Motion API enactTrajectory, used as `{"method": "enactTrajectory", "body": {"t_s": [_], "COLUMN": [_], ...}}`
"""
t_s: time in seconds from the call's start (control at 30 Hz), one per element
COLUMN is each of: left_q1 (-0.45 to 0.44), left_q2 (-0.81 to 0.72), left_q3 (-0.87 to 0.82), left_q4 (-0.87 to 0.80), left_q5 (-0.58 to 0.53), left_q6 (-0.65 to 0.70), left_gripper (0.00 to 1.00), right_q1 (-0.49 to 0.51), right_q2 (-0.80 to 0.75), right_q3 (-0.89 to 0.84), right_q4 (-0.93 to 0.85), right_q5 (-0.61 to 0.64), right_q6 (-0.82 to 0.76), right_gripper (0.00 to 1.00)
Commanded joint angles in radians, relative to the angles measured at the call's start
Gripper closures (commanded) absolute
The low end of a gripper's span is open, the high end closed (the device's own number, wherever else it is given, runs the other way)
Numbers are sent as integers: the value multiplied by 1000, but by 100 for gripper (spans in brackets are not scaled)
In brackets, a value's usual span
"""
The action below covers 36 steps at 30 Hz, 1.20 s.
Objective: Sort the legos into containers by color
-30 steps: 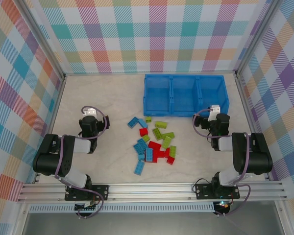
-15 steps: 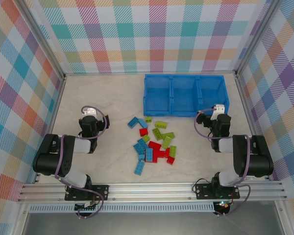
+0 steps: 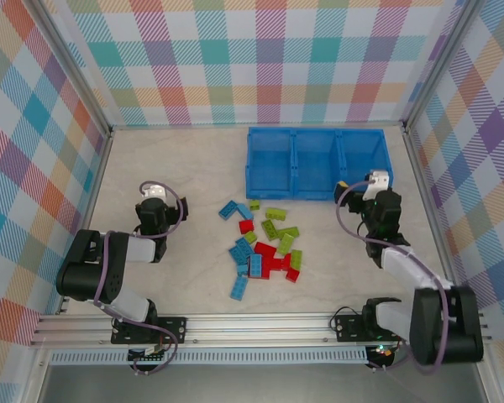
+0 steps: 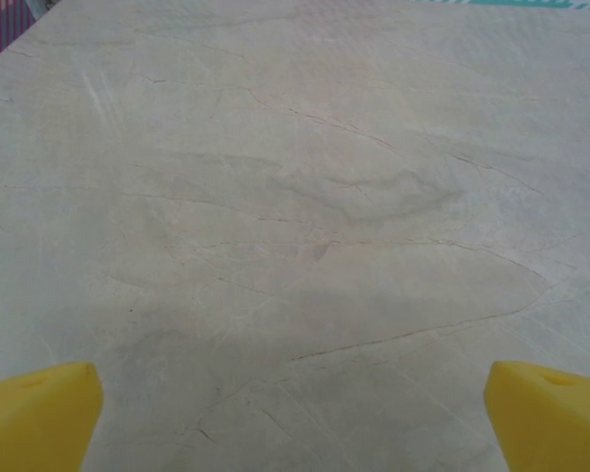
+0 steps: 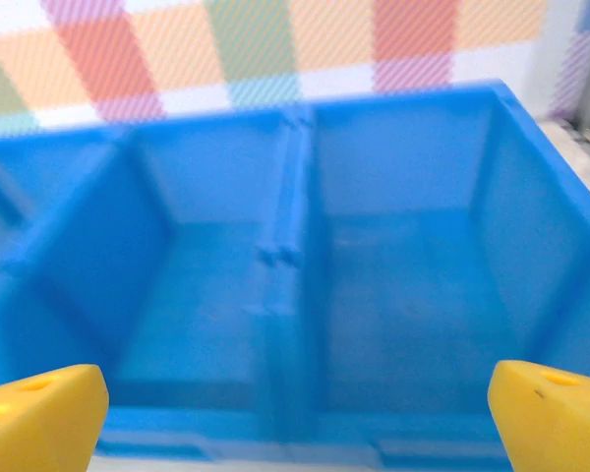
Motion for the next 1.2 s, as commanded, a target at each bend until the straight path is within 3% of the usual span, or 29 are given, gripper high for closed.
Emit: {"method": "enactTrajectory", "body": {"t_s": [0.0,0.13,0.23,0.37,0.5,0.67,0.8,0.97,1.17], "left_q1": [-38,-99,-164,-353,-576,-776,-800,-799,-800], "left_q2": [-126,-315,-451,-558,-610,-642,-685,-767,-812], "left_q3": [96,68,112,232,392,575,569,430,396], "left_q4": [-204,-295,-462,-684,-946,-1407,-1597,-1539,-1532], "left_q5": [-12,-14,13,49,118,78,173,320,289], "left_q6": [24,0,-74,-63,1,223,381,504,551], "left_gripper": [0,0,0,0,0,0,0,0,0], "right_q1": [143,281,386,503,515,545,559,574,595], "right_q2": [-55,-12,65,201,388,570,674,818,874], "right_q3": [219,343,437,547,648,730,790,929,919], "right_q4": [-462,-717,-884,-1036,-1099,-1008,-970,-1049,-1011], "right_q5": [-94,-166,-152,-64,-18,18,157,179,233], "right_q6": [123,232,249,208,192,314,448,558,632], "right_gripper": [0,0,0,0,0,1,0,0,1]}}
